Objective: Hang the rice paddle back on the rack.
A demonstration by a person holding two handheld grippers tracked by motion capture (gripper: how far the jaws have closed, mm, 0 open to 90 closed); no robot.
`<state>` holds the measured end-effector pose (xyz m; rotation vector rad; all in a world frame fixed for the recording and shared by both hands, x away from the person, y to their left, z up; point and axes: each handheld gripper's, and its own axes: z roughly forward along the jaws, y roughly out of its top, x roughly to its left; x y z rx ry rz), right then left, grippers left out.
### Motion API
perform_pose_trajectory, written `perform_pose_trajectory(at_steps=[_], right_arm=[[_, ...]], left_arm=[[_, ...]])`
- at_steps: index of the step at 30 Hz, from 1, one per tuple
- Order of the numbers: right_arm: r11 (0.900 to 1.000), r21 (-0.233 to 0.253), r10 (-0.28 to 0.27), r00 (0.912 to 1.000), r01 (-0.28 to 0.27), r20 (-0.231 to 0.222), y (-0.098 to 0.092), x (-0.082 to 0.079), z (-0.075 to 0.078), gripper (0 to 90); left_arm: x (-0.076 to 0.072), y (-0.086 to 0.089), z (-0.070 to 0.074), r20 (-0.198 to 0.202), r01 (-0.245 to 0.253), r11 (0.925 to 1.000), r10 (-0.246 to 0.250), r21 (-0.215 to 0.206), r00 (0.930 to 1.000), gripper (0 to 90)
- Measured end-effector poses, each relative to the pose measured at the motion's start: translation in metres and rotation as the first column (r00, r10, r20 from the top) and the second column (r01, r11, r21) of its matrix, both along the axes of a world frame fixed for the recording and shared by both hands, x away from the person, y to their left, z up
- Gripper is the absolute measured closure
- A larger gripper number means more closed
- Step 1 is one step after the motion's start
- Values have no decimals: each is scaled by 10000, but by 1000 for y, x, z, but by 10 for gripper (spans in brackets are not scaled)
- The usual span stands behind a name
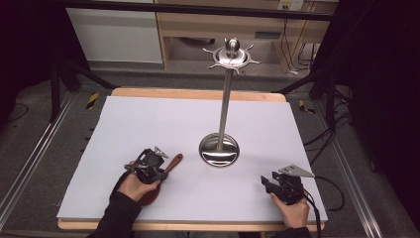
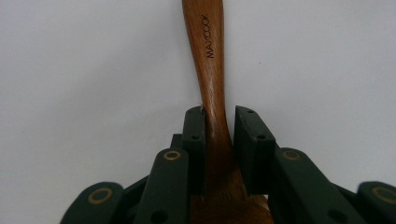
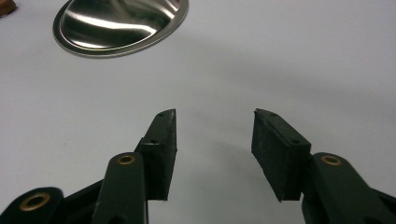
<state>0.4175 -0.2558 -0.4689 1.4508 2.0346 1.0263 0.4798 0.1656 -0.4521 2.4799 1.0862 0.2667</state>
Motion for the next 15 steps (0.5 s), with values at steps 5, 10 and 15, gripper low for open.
perform_pose_trajectory(at_steps=[5,10,15], right_arm=[[10000,35,26,10000,-26,-20,0,0,0,504],[10000,57,33,10000,-32,-65,0,0,0,504],[10000,51,47,10000,-47,-63,0,0,0,507]], left_arm=[[1,2,3,3,132,9999,-132,103,9999,719],[4,-1,8,-62,256,9989,-254,404,9997,664],[8,-3,7,-238,279,9976,-265,629,9994,664]])
